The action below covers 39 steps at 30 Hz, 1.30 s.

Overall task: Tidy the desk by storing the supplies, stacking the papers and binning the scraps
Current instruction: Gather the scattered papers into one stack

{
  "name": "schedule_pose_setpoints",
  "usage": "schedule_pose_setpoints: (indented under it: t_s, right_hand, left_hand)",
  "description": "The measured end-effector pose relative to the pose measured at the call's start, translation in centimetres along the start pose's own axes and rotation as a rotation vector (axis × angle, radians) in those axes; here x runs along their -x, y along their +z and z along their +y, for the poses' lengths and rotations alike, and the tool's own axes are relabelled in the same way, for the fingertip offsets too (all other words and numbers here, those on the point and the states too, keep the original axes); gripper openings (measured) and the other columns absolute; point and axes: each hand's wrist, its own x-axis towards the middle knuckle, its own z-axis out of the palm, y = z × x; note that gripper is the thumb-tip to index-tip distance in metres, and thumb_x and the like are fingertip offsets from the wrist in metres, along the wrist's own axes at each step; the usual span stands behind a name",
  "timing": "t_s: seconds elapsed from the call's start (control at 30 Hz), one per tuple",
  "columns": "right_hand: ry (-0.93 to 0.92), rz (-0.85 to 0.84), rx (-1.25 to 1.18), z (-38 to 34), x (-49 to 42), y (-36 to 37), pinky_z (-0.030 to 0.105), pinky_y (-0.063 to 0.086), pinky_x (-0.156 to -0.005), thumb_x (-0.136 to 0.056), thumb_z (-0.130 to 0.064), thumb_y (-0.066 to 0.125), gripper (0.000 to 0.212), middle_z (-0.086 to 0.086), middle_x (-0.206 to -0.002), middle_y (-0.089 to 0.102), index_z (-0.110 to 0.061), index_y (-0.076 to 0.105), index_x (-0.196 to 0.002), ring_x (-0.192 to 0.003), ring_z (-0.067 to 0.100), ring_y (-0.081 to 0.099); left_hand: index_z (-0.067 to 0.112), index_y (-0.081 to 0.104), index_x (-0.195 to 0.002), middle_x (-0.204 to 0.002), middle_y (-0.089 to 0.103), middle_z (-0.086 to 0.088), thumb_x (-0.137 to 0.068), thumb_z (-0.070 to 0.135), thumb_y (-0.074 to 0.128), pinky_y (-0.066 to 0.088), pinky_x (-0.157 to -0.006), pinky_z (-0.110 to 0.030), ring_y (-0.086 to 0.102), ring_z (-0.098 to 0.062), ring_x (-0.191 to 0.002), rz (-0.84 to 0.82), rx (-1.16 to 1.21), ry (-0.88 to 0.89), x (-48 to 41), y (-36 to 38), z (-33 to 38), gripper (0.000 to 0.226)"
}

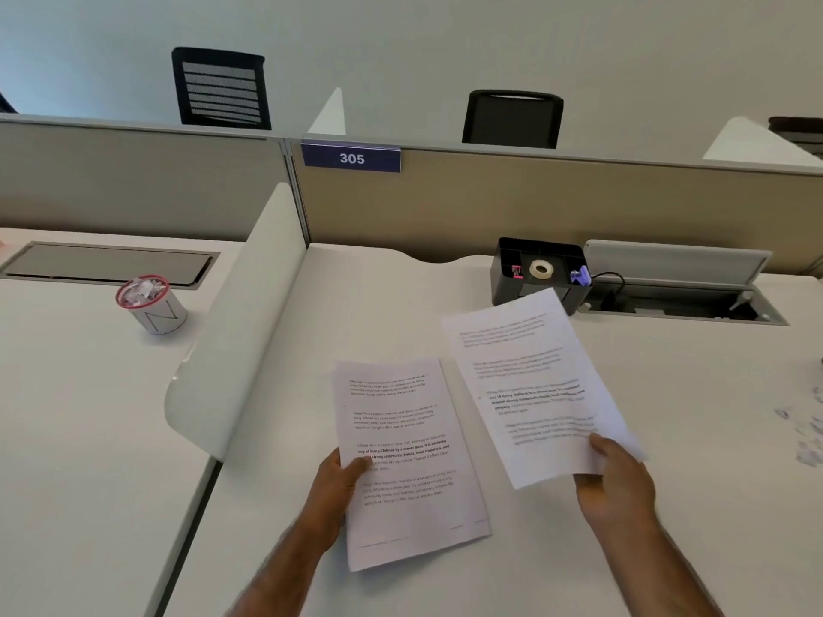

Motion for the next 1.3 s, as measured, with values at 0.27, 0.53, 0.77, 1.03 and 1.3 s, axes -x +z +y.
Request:
schedule_pose_setpoints:
  t_s: [0.27,0.53,0.77,1.03,1.3]
  right_hand:
    - [0.034,-0.043,0.215,7.8,1.4,-0.6,0.034,0.053,-0.071,-0.09,0.007,0.06,0.028,0.019,-0.106,0.067,-0.001,0.059,-0.116,-0.085,0.029,0.065]
    - [0.124,-0.094,0.397,12.6,3.1,-0.9,0.047,0.057,-0.077,-0.091,0.003,0.063,0.018,0.017,-0.096,0.071,-0.004,0.063,-0.108,-0.083,0.033,0.068]
    - [-0.312,-0.049,0.963,8.5,2.6,-2.6,0.031,0.048,-0.077,-0.088,-0.028,0.073,0.032,0.007,-0.113,0.065,-0.015,0.056,-0.111,-0.094,0.022,0.063]
    - [0.107,-0.619,0.627,-2.4,-0.8,-1.7,0.054,0.05,-0.102,-0.088,-0.001,0.067,0.037,0.017,-0.118,0.072,-0.003,0.063,-0.125,-0.109,0.037,0.068]
    - [-0.159,-0.618,0.779,-7.9,-2.9,-3.6,0.047,0.059,-0.086,-0.087,0.002,0.066,0.027,0.008,-0.102,0.077,-0.012,0.071,-0.11,-0.092,0.03,0.074]
  left_hand:
    - [0.027,0.071,-0.123,-0.112,0.079,-0.004,-0.103,0.058,0.043,0.061,-0.089,-0.057,0.077,-0.031,-0.098,-0.03,-0.011,0.07,1.0,1.2,1.2,0.046]
    - [0.024,0.067,-0.12,-0.115,0.078,-0.003,-0.099,0.039,0.067,0.065,-0.08,-0.048,0.079,-0.023,-0.087,0.052,-0.112,0.114,1.2,2.5,0.6,0.026]
    - [0.022,0.065,-0.121,-0.106,0.079,0.0,-0.104,0.021,0.058,0.065,-0.077,-0.043,0.079,-0.022,-0.086,-0.055,-0.17,0.185,2.0,3.5,2.2,0.018]
    - [0.015,0.065,-0.123,-0.112,0.078,-0.012,-0.103,0.015,0.06,0.063,-0.083,-0.05,0.077,-0.035,-0.098,-0.352,-0.148,0.253,6.3,8.7,6.6,0.021]
    - [0.018,0.072,-0.12,-0.109,0.079,-0.006,-0.088,0.036,0.066,0.063,-0.085,-0.051,0.077,-0.03,-0.096,-0.295,-0.176,0.381,8.2,16.5,6.9,0.037]
